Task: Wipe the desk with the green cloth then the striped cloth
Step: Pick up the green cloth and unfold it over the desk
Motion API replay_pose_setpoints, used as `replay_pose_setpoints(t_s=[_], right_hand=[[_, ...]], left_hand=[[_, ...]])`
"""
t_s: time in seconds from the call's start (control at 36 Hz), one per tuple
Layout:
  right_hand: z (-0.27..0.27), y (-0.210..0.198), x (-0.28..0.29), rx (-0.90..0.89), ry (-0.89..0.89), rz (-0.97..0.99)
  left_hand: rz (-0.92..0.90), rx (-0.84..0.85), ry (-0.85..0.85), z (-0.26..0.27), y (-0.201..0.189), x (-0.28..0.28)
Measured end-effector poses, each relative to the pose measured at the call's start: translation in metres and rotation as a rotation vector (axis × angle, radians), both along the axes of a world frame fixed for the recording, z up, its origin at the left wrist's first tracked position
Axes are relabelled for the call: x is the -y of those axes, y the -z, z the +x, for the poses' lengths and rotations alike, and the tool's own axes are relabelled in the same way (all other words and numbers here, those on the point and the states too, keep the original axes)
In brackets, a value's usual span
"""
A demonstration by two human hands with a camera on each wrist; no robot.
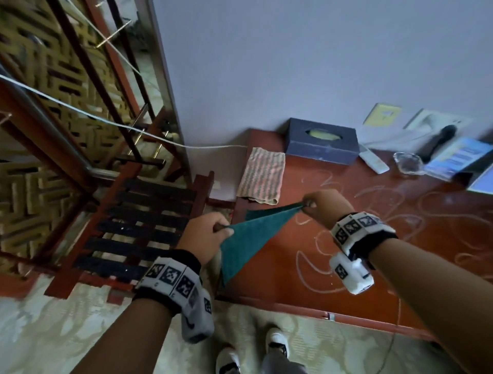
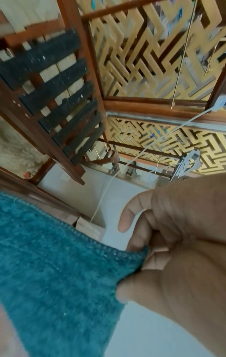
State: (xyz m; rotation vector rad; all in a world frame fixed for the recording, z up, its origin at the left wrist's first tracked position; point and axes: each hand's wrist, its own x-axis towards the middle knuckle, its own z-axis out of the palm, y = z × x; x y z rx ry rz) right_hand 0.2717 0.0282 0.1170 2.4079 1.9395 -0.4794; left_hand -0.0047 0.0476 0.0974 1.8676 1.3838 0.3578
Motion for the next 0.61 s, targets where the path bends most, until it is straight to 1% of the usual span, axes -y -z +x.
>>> replay_pose_setpoints(t_s=[0.22, 0.36, 0.47, 0.61], right_hand=[[0.043, -0.036, 0.029, 0.028, 0.104, 0.081], [0.077, -0.059, 0.036, -0.013, 0.164, 0.132], [0.107, -0.071, 0.032, -0.069, 0.209, 0.190], [0.151, -0.075, 0.016, -0.078, 0.210, 0.258]], left_hand=[[0.136, -0.002, 0.130, 0.040, -0.039, -0.027], [0.204, 0.035, 0.228, 0.076, -0.058, -0.046], [0.278, 0.047, 0.268, 0.108, -0.065, -0.066], [0.285, 0.027, 0.278, 0.156, -0.064, -0.097]])
